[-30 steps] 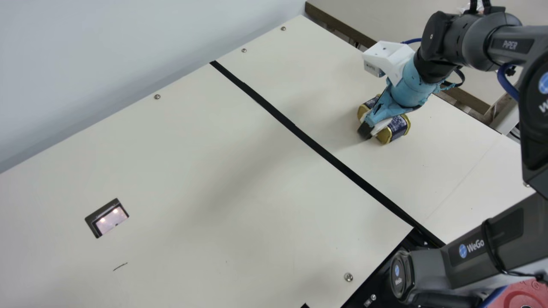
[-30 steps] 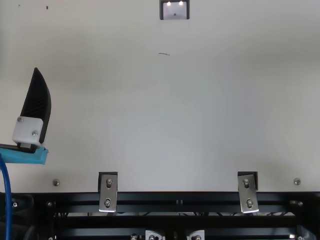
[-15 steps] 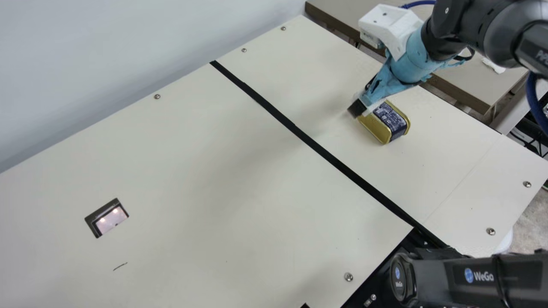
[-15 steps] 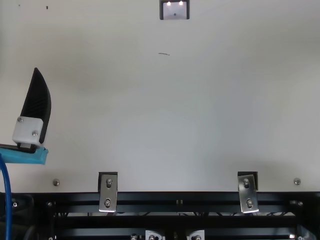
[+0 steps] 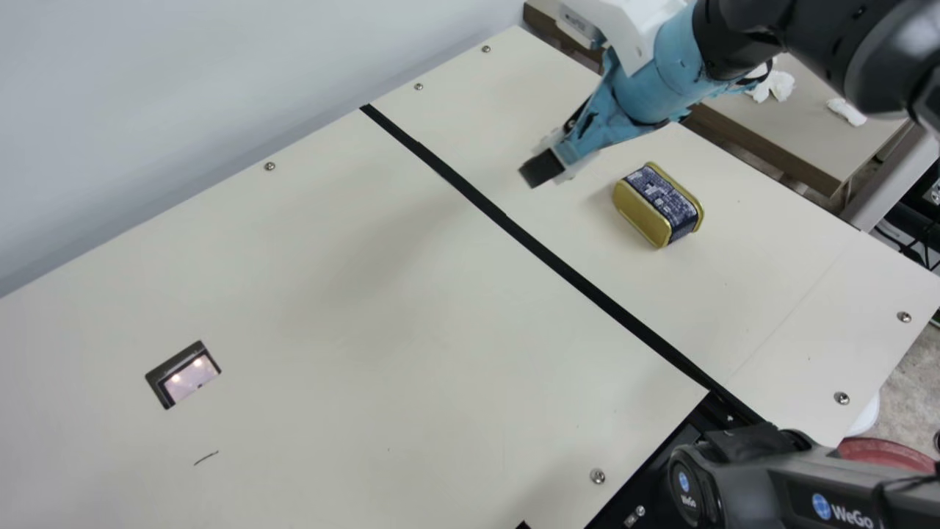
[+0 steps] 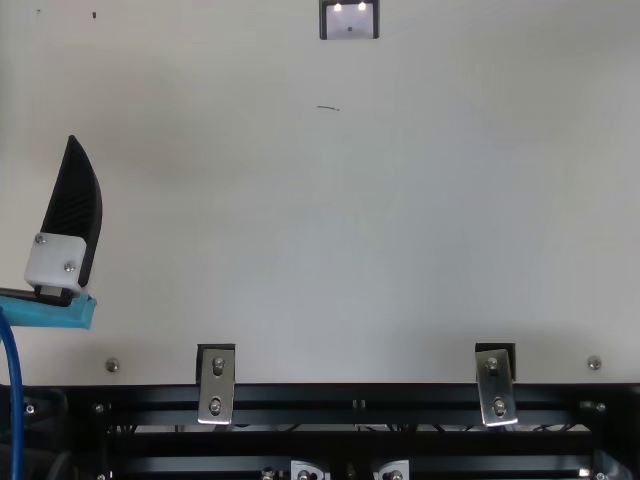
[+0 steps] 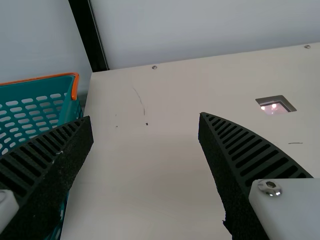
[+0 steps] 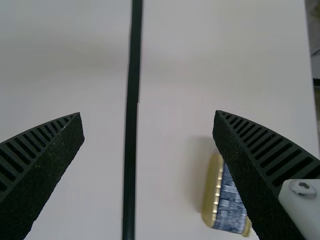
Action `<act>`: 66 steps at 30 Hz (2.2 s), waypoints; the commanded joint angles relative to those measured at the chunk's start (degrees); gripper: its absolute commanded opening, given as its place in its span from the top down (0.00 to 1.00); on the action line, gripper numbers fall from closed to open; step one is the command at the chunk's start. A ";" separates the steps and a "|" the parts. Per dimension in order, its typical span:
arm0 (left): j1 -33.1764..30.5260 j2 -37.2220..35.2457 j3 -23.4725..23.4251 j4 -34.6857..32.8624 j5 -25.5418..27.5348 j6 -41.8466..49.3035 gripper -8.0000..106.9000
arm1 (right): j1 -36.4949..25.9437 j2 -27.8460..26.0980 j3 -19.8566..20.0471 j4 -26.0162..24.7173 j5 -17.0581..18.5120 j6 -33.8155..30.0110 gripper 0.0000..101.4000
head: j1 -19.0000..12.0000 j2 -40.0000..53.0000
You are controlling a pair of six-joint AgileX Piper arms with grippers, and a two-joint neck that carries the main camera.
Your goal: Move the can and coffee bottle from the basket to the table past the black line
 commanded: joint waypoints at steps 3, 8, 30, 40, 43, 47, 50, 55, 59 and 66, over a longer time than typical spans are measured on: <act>0.00 0.00 0.00 0.00 0.00 0.00 0.15 | 1.23 -3.04 0.00 7.22 3.81 -0.74 0.00 | -1.30 -0.64; 0.00 0.00 0.00 0.00 0.00 0.00 0.15 | 0.52 -7.53 1.13 16.19 8.98 -2.61 0.00 | -1.30 -0.64; 0.00 0.00 0.00 0.00 0.00 0.00 0.15 | 3.45 -28.38 16.60 45.02 18.21 -1.64 0.00 | -1.30 -0.64; 0.00 0.00 0.00 0.00 0.00 0.00 0.15 | 3.57 -30.71 17.22 44.78 18.39 -0.43 0.00 | -1.30 -0.64; 0.00 0.00 0.00 0.00 0.00 0.00 0.15 | 3.57 -30.71 17.22 44.78 18.35 -0.43 0.00 | -1.30 -0.64; 0.00 0.00 0.00 0.00 0.00 0.00 0.15 | 3.57 -30.71 17.22 44.78 18.35 -0.43 0.00 | -1.30 -0.64; 0.00 0.00 0.00 0.00 0.00 0.00 0.15 | 3.57 -30.71 17.22 44.78 18.35 -0.43 0.00 | -0.98 -0.35; 0.00 0.00 0.00 0.00 0.00 0.00 0.15 | 3.57 -30.71 17.22 44.78 18.35 -0.43 0.00 | 0.66 3.60; 0.00 0.00 0.00 0.00 0.00 0.00 0.15 | 3.57 -30.71 17.22 44.78 18.35 -0.43 0.00 | 1.32 9.98; 0.00 0.00 0.00 0.00 0.00 0.00 0.15 | 3.57 -30.71 17.22 44.78 18.35 -0.43 0.00 | 1.27 23.44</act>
